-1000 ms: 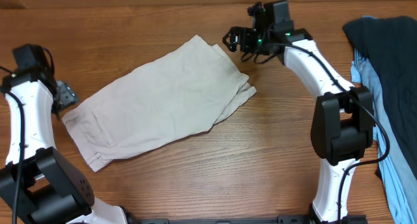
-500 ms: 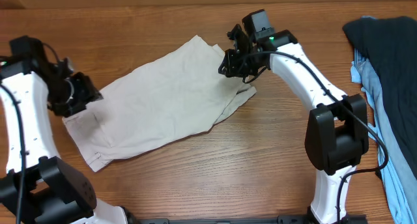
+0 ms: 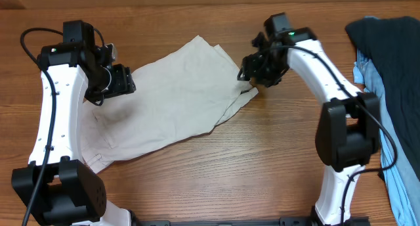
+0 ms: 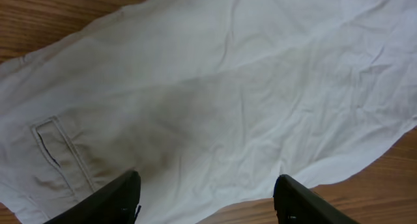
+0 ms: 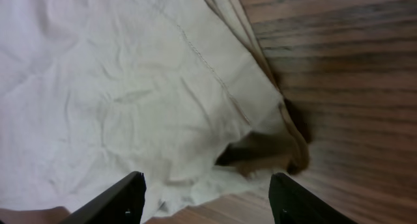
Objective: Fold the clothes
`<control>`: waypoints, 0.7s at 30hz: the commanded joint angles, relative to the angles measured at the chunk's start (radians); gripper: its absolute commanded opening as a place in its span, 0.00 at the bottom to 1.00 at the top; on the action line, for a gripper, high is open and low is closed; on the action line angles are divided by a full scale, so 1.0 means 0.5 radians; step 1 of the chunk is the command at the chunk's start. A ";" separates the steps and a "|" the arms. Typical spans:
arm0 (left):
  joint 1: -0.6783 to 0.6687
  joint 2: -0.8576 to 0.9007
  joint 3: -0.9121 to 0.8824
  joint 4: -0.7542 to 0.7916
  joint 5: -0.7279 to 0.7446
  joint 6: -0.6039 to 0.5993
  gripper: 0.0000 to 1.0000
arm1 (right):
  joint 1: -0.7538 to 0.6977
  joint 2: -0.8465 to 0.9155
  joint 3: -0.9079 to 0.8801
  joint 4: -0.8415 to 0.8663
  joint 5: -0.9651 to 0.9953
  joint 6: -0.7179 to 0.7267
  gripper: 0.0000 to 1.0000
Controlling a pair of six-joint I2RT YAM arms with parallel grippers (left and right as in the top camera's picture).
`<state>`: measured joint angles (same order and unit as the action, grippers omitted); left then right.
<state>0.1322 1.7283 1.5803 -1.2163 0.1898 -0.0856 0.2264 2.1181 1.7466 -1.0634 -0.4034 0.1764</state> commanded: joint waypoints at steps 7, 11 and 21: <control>-0.004 -0.010 -0.005 0.024 -0.043 -0.002 0.71 | 0.008 -0.054 -0.359 0.425 -0.100 0.327 0.69; -0.004 -0.010 -0.005 0.021 -0.043 -0.002 0.72 | 0.008 -0.054 -0.493 0.735 -0.122 0.349 0.68; -0.004 -0.010 -0.005 0.010 -0.042 -0.010 0.72 | 0.021 0.025 -0.563 0.958 -0.095 0.497 0.64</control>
<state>0.1322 1.7283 1.5795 -1.2106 0.1780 -0.0860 0.2276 2.1078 1.4746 -0.6064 -0.4458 0.4030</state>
